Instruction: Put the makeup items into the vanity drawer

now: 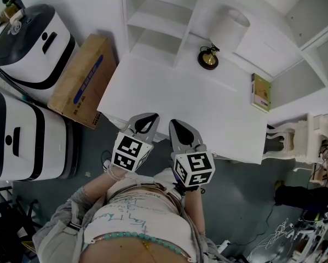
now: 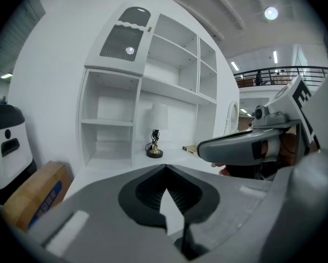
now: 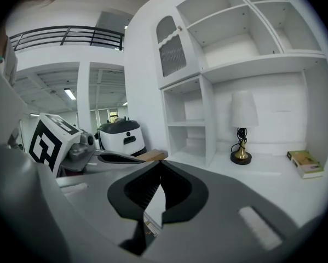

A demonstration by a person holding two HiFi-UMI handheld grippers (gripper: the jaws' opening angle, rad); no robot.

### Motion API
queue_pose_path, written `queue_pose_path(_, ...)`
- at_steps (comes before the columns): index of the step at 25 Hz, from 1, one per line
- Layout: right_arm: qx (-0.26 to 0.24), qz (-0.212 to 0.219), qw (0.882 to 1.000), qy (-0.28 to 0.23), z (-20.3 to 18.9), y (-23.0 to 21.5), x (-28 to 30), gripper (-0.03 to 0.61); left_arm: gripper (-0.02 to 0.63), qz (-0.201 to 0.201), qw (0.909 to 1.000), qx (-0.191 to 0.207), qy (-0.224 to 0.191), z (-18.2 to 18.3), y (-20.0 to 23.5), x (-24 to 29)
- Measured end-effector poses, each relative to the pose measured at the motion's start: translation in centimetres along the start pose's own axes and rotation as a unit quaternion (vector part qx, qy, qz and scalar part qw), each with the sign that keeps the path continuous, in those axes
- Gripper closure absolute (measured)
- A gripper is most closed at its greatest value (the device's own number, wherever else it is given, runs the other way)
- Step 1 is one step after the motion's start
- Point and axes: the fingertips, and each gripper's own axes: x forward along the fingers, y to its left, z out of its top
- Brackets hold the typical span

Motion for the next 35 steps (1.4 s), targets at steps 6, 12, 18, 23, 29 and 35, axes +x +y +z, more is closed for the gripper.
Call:
queue_pose_path(6, 0.008, 0.002, 1.0, -0.008, 0.8, 0.4, 0.3, 0.551, 0.614, 0.003, 0.9999, -0.002, -0.014, 1.3, 0.3, -0.4)
queue_pose_path(12, 0.008, 0.004, 1.0, -0.021, 1.9, 0.5, 0.5, 0.551, 0.614, 0.003, 0.9993, -0.003, -0.037, 3.1, 0.1, -0.9)
queue_pose_path(18, 0.005, 0.003, 0.999, -0.038, 3.1, 0.6, 0.5, 0.551, 0.614, 0.004, 0.9983, -0.003, -0.058, 4.6, -0.2, -1.5)
queue_pose_path(23, 0.001, 0.005, 0.999, -0.048, 4.0, 1.0, 0.3, 0.551, 0.614, 0.005, 0.9973, -0.001, -0.073, 5.6, -0.3, -2.2)
queue_pose_path(29, -0.006, 0.008, 0.998, -0.058, 4.8, 1.3, -0.1, 0.551, 0.614, 0.005, 0.9964, -0.002, -0.085, 6.4, -0.6, -2.7)
queue_pose_path(35, -0.012, 0.017, 0.998, -0.052, 4.7, 1.7, -0.2, 0.551, 0.614, 0.004, 0.9962, 0.0, -0.087, 6.5, -0.8, -2.8)
